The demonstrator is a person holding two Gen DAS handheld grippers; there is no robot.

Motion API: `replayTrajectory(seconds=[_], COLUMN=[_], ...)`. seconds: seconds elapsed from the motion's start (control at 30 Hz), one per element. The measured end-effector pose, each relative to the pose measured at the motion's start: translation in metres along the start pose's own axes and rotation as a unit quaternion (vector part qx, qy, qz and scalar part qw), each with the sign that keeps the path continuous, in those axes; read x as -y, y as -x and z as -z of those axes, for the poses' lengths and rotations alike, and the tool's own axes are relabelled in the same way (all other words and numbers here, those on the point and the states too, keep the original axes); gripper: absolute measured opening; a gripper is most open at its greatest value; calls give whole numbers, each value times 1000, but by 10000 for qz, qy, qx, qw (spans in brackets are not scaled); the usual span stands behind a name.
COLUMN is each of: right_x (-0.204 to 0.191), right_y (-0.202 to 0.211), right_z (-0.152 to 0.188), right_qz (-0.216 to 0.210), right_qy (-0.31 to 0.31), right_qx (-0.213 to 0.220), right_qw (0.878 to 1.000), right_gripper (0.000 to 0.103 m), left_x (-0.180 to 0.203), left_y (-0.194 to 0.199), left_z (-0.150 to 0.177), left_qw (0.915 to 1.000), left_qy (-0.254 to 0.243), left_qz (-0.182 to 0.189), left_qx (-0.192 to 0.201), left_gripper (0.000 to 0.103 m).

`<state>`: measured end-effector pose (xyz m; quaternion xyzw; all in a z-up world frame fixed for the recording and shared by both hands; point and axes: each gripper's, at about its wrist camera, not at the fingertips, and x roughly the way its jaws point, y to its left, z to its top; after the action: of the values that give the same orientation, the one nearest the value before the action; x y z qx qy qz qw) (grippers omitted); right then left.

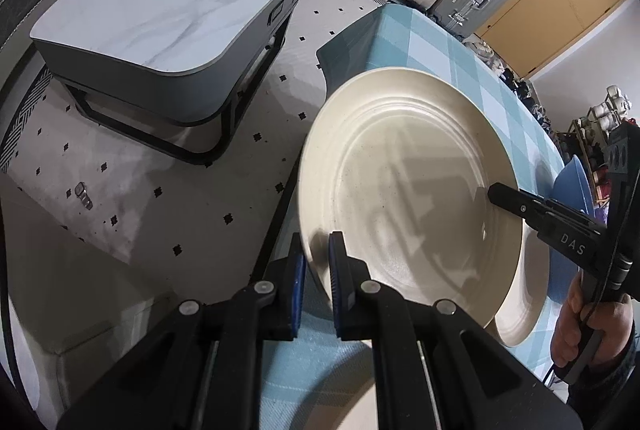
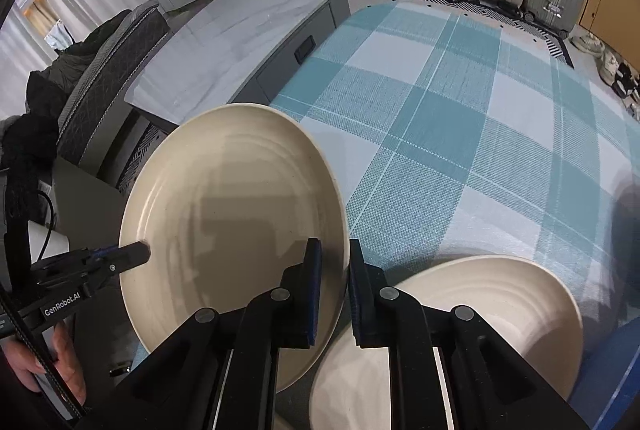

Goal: Organize plates and bowls

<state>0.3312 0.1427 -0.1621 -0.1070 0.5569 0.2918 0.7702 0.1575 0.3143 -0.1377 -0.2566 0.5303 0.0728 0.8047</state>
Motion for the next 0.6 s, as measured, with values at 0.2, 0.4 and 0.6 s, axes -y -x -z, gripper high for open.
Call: replayTrajectory(seconds=[0.2, 0.4, 0.6], right_x=[-9, -19, -33], right_y=[28, 52, 72], right_z=[10, 40, 77], right_qz=[38, 16, 60], right_qy=[103, 218, 335], right_qx=[107, 171, 286], right_qw=[9999, 9996, 9990], right_gripper=[12, 12, 12], left_x=[7, 9, 15], left_y=[22, 44, 63], left_z=[11, 42, 74], left_qw=[9999, 9998, 9994], left_qy=[-76, -146, -289], left_qz=[20, 145, 1], left_qx=[105, 79, 202], left_gripper=[9, 9, 9])
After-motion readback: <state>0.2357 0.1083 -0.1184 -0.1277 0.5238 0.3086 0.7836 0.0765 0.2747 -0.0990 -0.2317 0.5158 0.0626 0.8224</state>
